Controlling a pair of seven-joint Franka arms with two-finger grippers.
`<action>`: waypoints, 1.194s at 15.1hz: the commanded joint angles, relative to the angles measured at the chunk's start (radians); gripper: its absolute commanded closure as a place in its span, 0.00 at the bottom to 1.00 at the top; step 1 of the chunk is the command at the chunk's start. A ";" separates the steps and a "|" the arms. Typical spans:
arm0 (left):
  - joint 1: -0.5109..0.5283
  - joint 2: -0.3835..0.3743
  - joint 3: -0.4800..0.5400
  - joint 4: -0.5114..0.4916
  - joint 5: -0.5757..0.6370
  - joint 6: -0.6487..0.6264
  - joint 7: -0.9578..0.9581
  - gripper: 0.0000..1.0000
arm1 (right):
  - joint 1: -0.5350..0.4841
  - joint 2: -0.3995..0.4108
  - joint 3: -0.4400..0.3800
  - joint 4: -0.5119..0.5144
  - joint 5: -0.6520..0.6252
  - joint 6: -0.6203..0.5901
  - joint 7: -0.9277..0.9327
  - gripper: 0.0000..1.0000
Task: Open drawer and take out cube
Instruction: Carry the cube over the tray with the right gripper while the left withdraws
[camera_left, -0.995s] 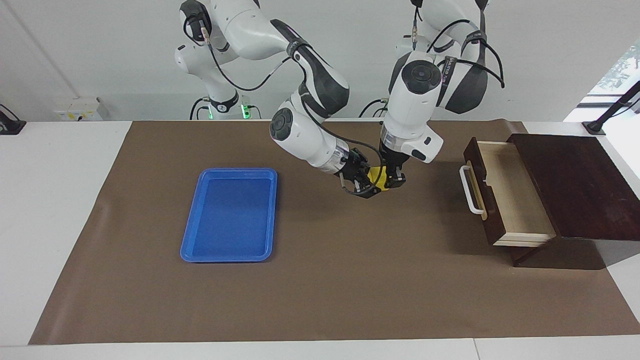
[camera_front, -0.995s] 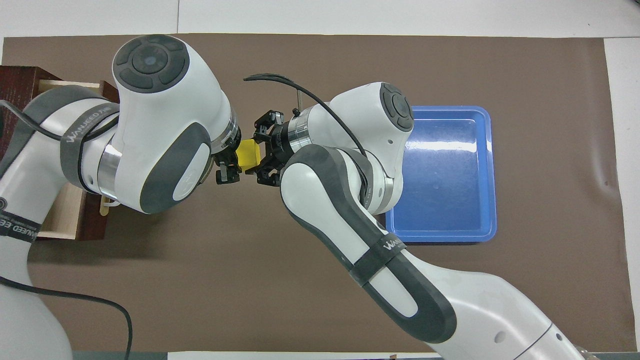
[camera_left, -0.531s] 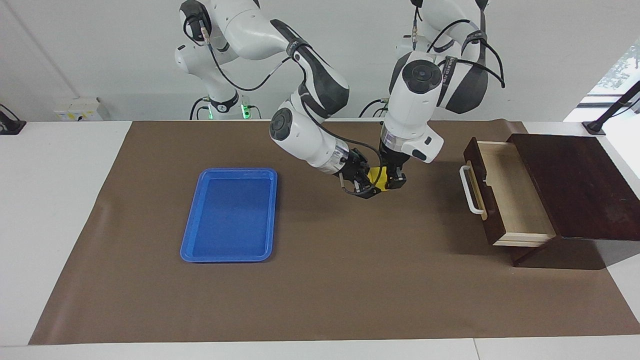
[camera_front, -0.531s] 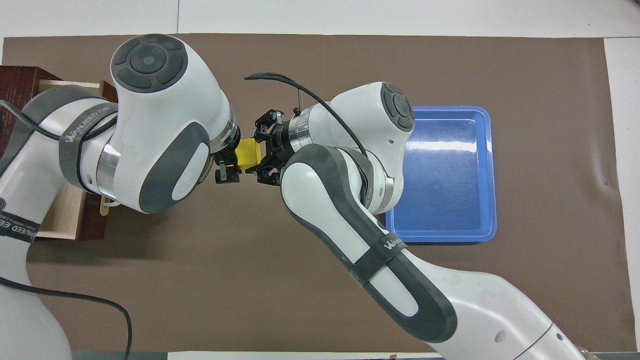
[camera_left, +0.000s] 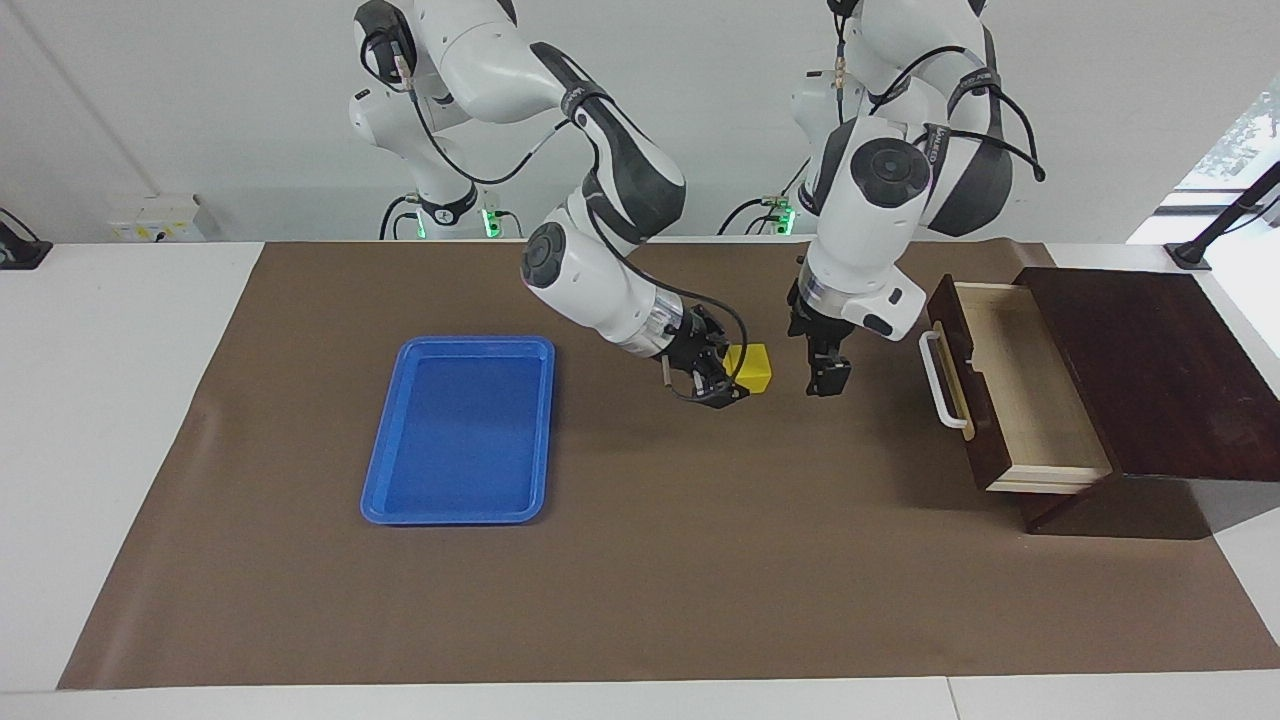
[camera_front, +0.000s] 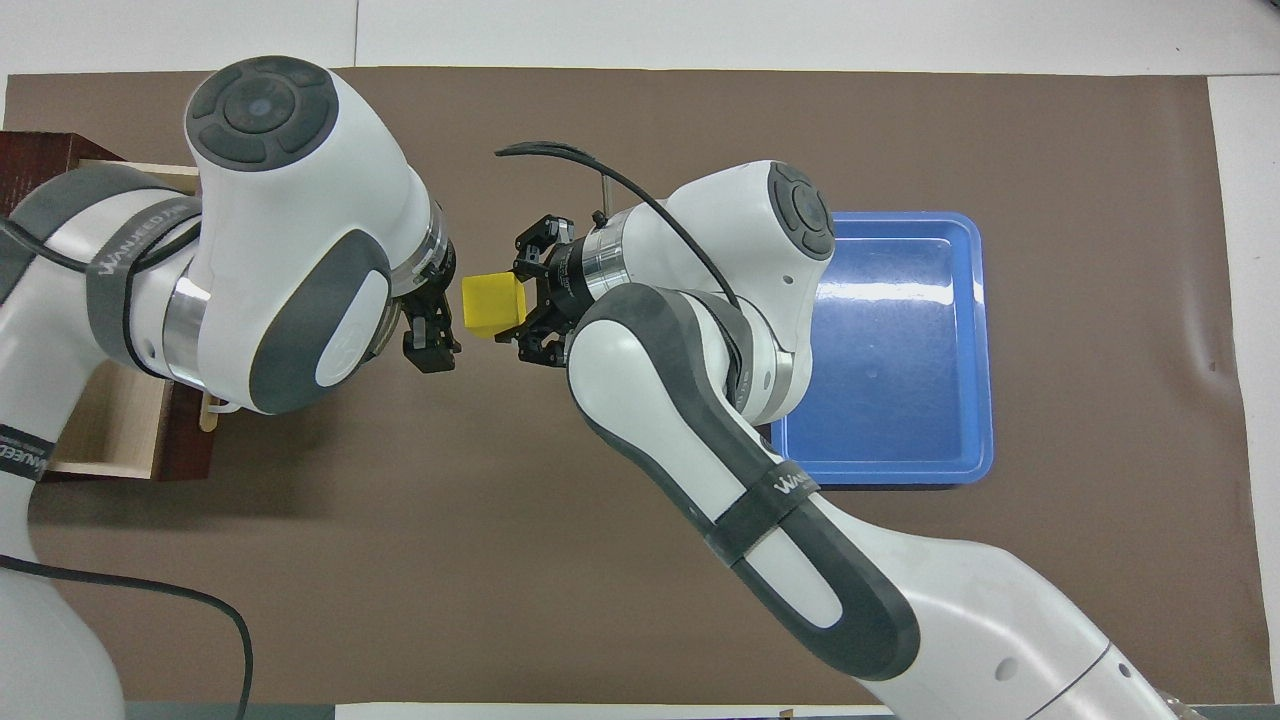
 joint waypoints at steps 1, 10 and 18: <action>0.085 -0.068 -0.004 -0.115 -0.007 0.061 0.129 0.00 | -0.100 -0.029 -0.002 0.000 0.010 -0.107 -0.008 1.00; 0.319 -0.114 -0.004 -0.253 0.020 0.205 0.525 0.00 | -0.374 -0.296 -0.003 -0.410 0.007 -0.176 -0.341 1.00; 0.473 -0.108 -0.004 -0.247 0.034 0.257 0.721 0.00 | -0.538 -0.370 -0.008 -0.719 0.007 -0.150 -0.793 1.00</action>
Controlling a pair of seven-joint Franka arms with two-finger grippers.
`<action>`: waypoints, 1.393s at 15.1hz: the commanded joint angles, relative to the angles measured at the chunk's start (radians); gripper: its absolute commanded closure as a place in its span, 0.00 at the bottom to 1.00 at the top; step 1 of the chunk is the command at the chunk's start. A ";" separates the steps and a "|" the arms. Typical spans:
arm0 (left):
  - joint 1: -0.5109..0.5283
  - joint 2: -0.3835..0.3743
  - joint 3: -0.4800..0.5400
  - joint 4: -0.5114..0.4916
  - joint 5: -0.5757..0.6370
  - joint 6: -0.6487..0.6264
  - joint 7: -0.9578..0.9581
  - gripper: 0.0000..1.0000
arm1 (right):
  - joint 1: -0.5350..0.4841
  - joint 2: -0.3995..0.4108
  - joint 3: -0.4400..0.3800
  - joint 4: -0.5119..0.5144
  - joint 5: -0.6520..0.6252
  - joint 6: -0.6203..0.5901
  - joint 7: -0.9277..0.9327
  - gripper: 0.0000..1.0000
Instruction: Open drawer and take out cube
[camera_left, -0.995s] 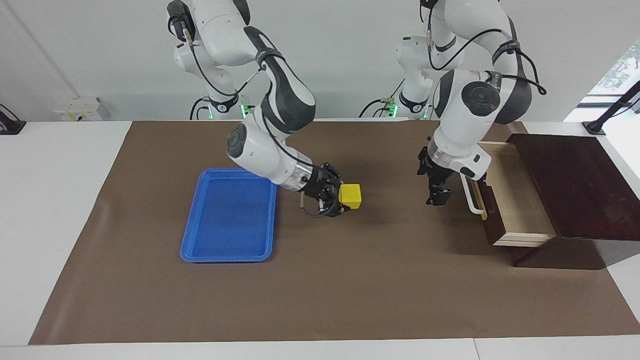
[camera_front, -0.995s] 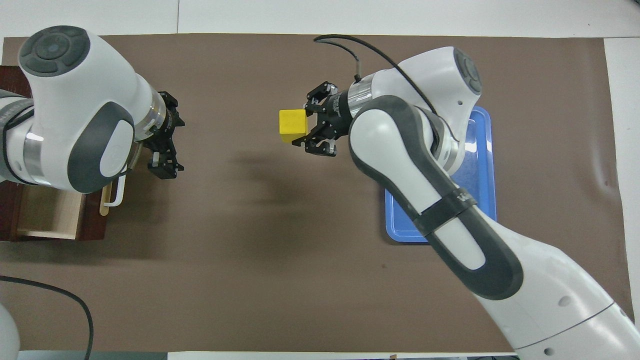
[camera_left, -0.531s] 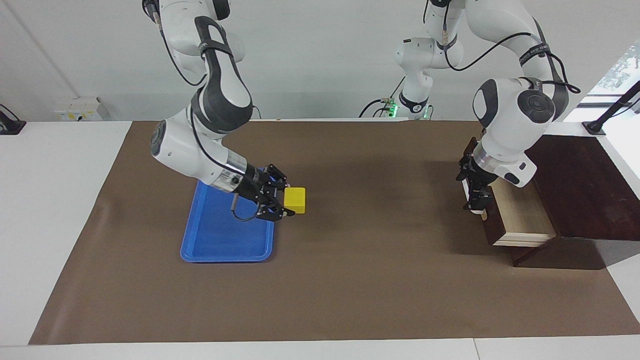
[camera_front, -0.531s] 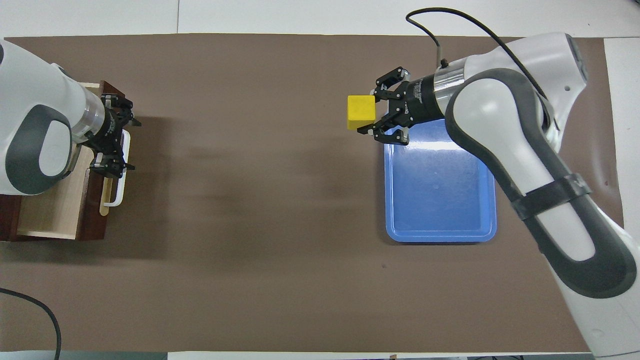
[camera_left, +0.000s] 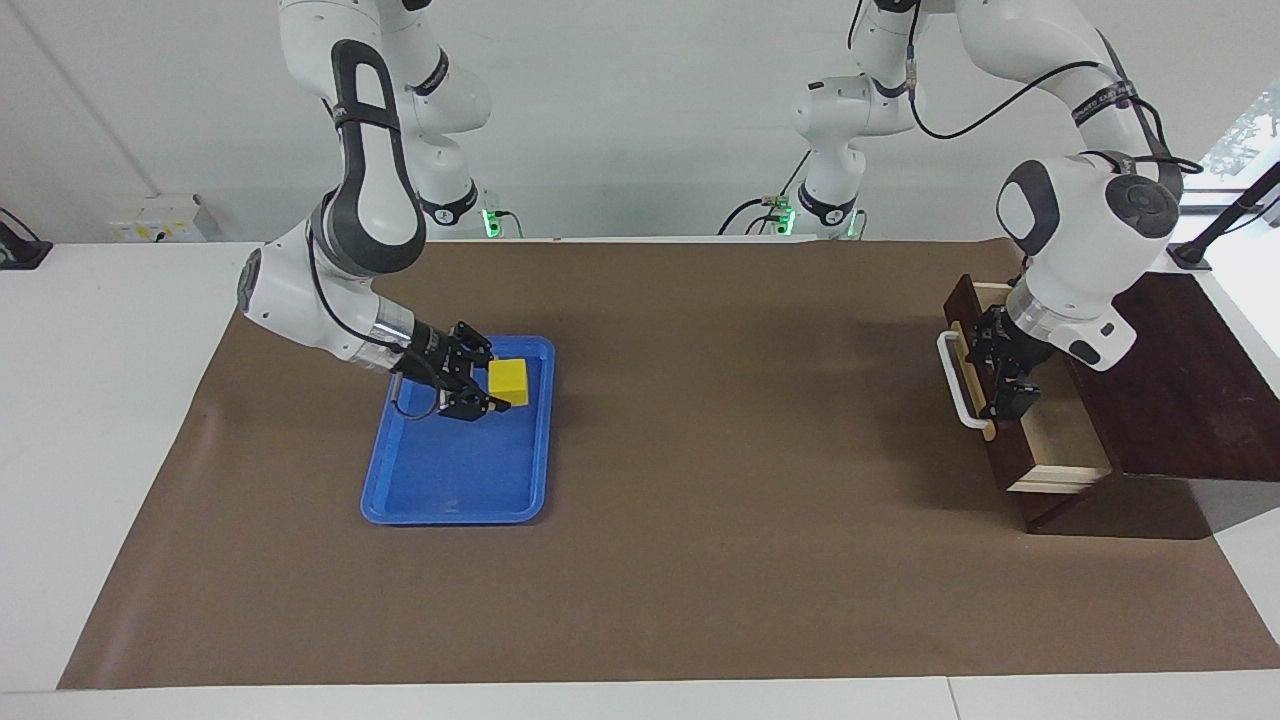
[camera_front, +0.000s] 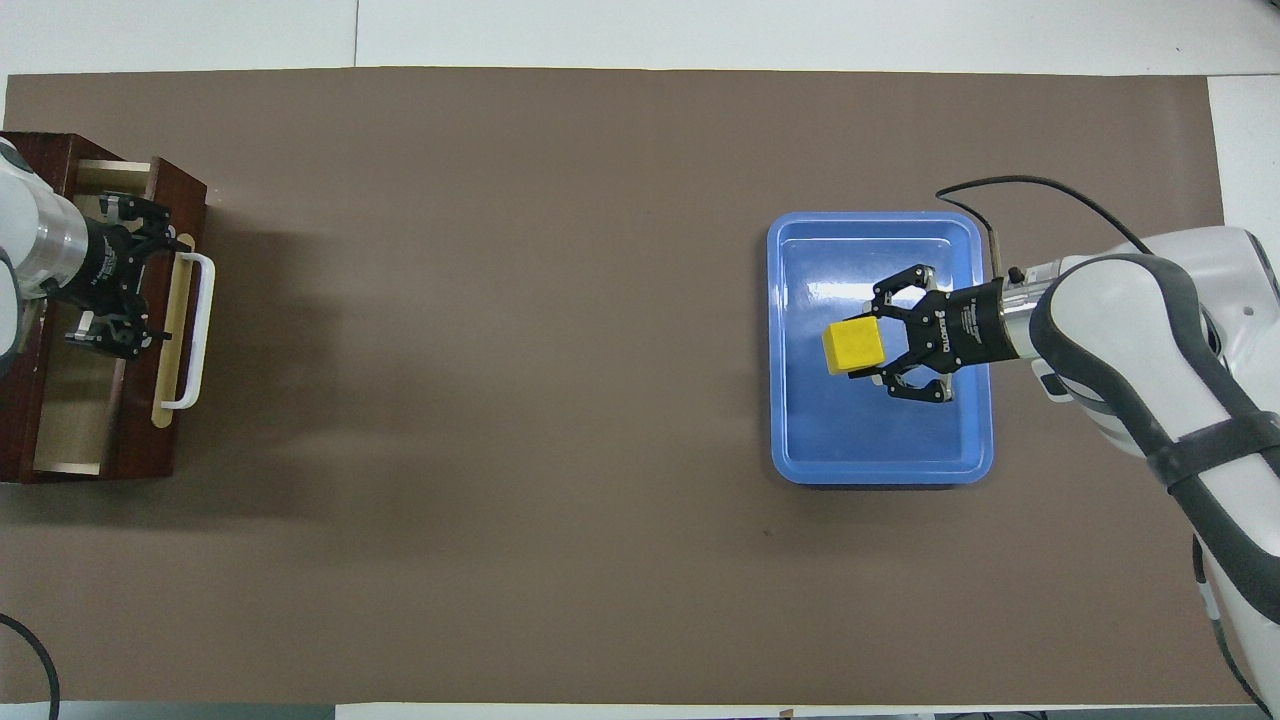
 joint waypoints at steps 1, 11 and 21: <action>0.071 -0.027 -0.007 -0.039 0.021 0.042 0.081 0.00 | -0.050 -0.012 0.010 -0.069 0.006 0.028 -0.087 1.00; 0.093 -0.022 -0.008 -0.018 0.021 0.051 0.111 0.00 | -0.088 0.115 0.010 -0.022 0.006 0.071 -0.162 1.00; 0.008 -0.051 -0.020 0.171 0.010 -0.180 0.124 0.00 | -0.085 0.141 0.012 -0.028 0.024 0.146 -0.146 1.00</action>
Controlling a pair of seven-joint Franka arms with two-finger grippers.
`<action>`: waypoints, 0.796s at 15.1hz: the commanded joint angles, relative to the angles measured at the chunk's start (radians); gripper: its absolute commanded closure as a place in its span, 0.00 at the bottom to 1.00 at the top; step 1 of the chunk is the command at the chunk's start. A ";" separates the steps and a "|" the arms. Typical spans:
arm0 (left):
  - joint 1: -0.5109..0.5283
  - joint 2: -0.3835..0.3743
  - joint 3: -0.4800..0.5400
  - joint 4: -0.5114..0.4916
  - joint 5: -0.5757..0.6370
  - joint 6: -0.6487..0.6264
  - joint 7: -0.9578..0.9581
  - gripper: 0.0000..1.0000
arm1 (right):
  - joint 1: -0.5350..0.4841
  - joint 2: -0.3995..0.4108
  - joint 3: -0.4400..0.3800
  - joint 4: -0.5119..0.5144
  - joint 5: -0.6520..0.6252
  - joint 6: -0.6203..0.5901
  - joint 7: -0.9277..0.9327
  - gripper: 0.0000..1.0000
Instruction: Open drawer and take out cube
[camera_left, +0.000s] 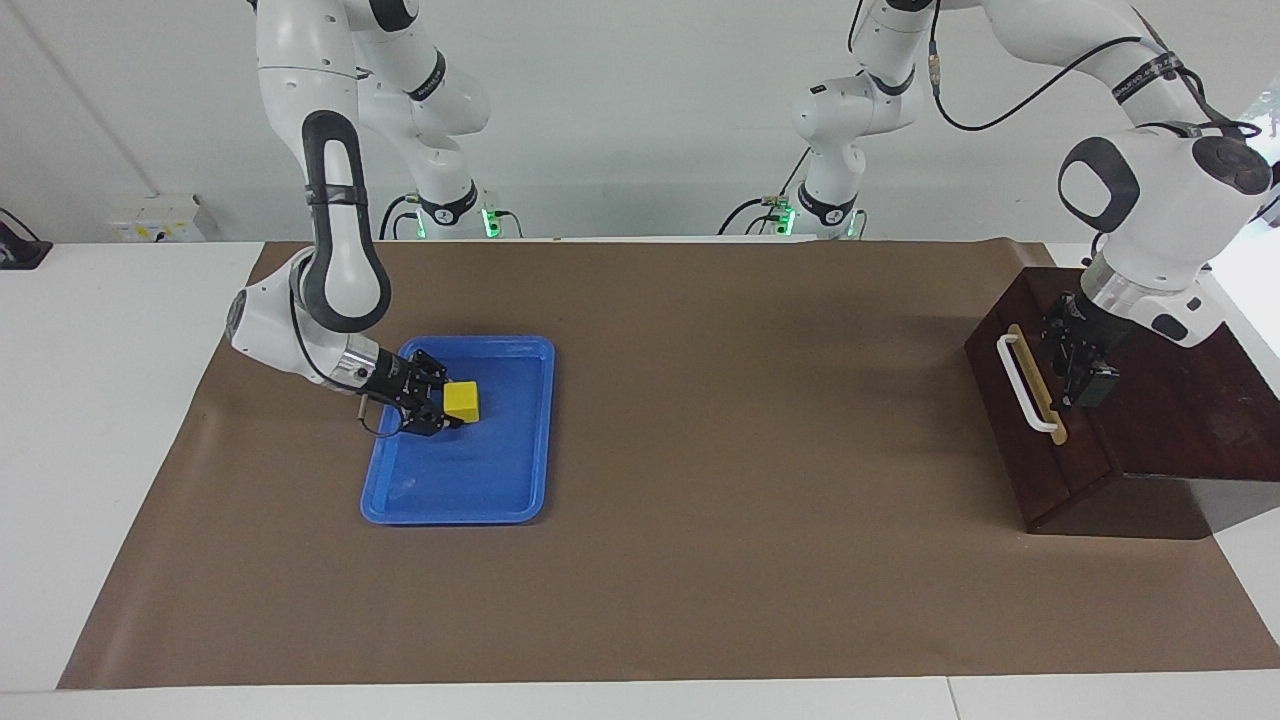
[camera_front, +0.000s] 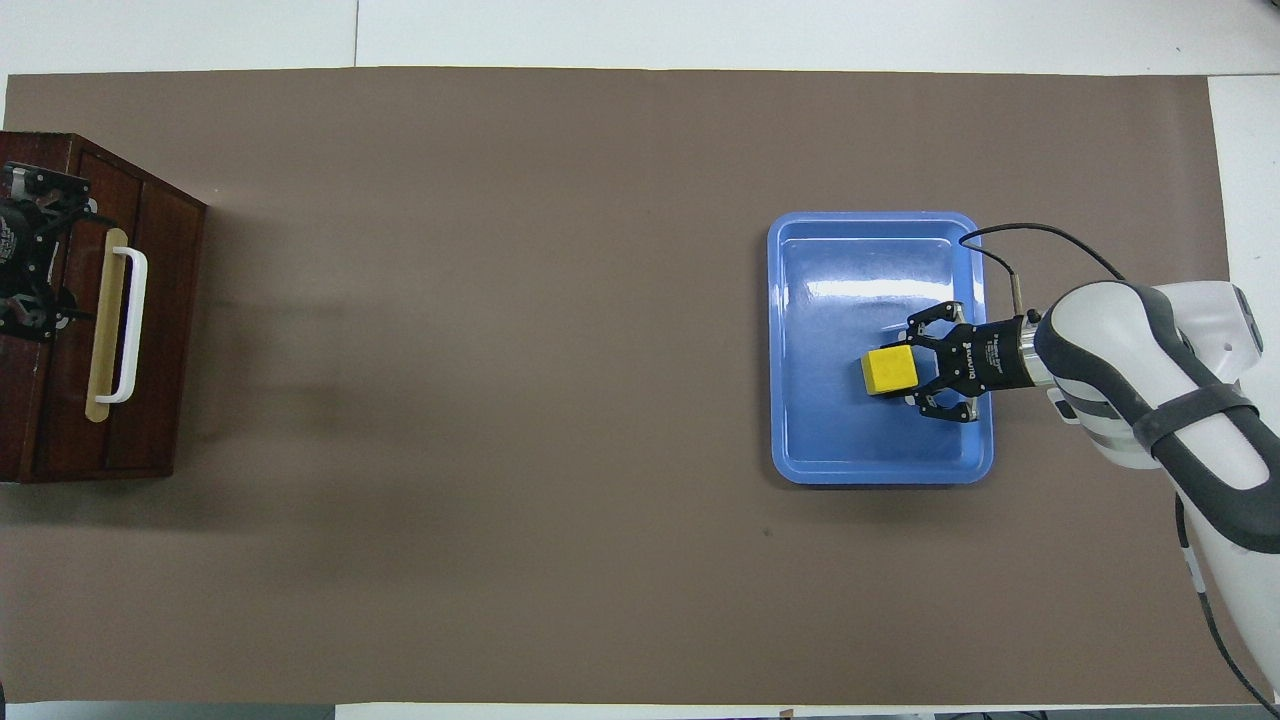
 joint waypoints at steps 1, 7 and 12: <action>-0.053 -0.041 0.003 0.062 0.006 -0.106 0.023 0.00 | -0.017 0.021 0.013 0.007 0.023 0.032 -0.009 1.00; -0.086 -0.118 -0.029 0.065 0.003 -0.169 0.217 0.00 | -0.012 0.018 0.013 0.009 0.021 0.026 0.002 0.13; -0.077 -0.190 -0.024 0.065 -0.046 -0.226 0.474 0.00 | -0.009 0.007 0.013 0.010 0.021 0.021 0.019 0.04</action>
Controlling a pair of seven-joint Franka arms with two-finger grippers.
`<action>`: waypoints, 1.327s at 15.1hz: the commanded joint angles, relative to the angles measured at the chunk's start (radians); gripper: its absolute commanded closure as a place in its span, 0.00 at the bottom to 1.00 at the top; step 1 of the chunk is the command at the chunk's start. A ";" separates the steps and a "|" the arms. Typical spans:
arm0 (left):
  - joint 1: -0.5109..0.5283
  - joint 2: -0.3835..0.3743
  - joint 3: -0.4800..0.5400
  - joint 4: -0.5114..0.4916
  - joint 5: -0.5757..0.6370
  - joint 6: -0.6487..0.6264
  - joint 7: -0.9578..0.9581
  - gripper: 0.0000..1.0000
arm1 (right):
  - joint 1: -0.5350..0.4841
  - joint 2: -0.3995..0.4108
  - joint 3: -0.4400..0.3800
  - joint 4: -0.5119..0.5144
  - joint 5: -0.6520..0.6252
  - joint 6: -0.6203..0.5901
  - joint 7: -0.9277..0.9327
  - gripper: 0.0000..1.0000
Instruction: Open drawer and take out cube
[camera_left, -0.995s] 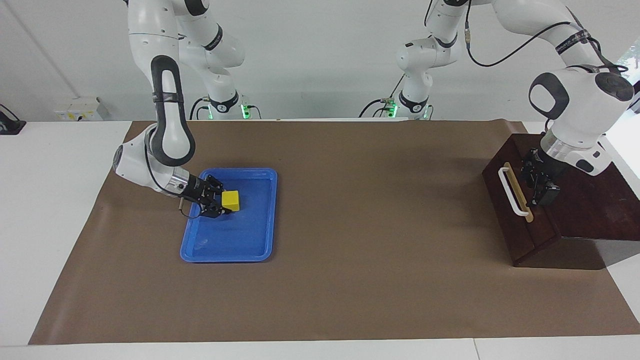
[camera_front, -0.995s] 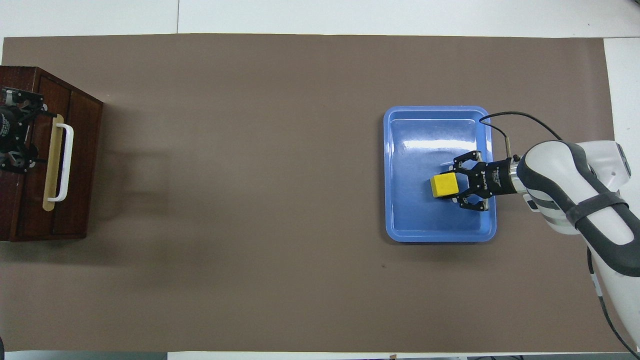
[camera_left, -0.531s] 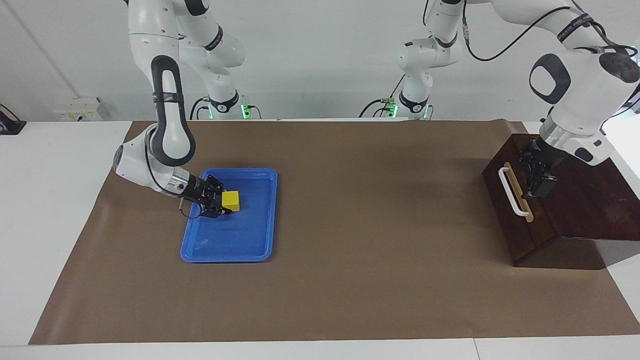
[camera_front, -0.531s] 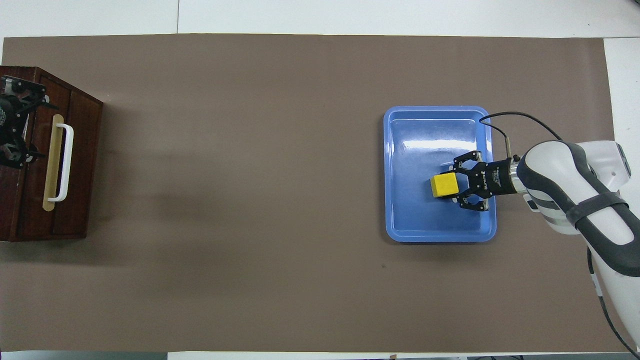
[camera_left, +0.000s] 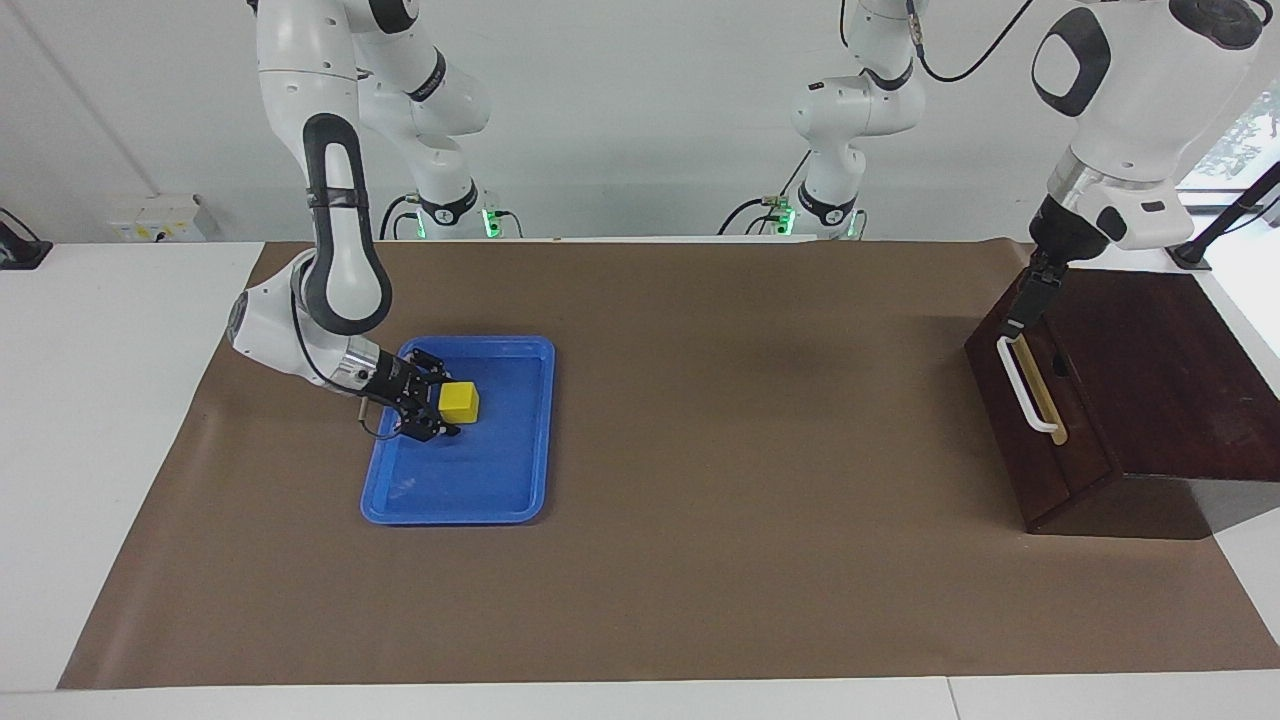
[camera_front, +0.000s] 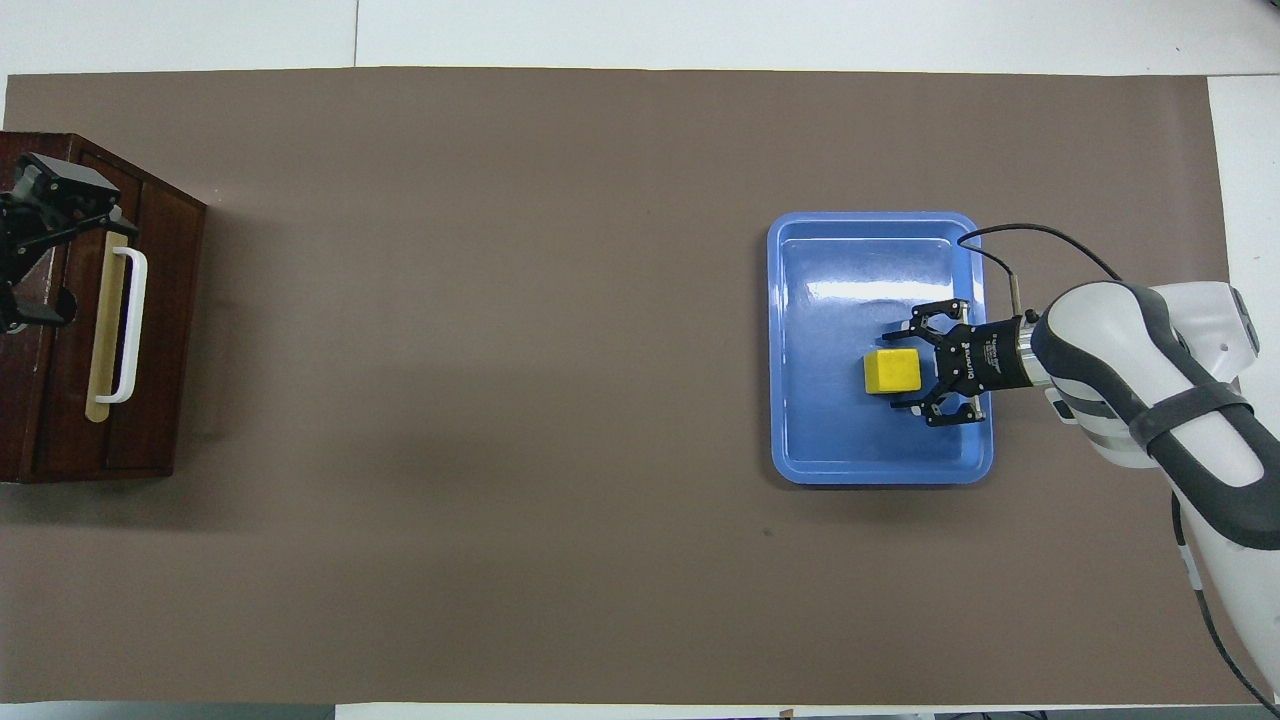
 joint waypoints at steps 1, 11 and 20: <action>0.006 -0.058 0.012 -0.010 -0.039 -0.037 0.132 0.00 | -0.009 -0.011 0.013 0.011 0.020 0.007 0.033 0.00; -0.004 -0.084 0.009 -0.036 -0.039 -0.085 0.642 0.00 | -0.015 -0.238 0.005 0.147 -0.164 -0.305 0.227 0.00; -0.061 -0.072 0.000 -0.036 -0.038 -0.151 0.648 0.00 | 0.031 -0.339 0.025 0.455 -0.647 -0.611 -0.421 0.00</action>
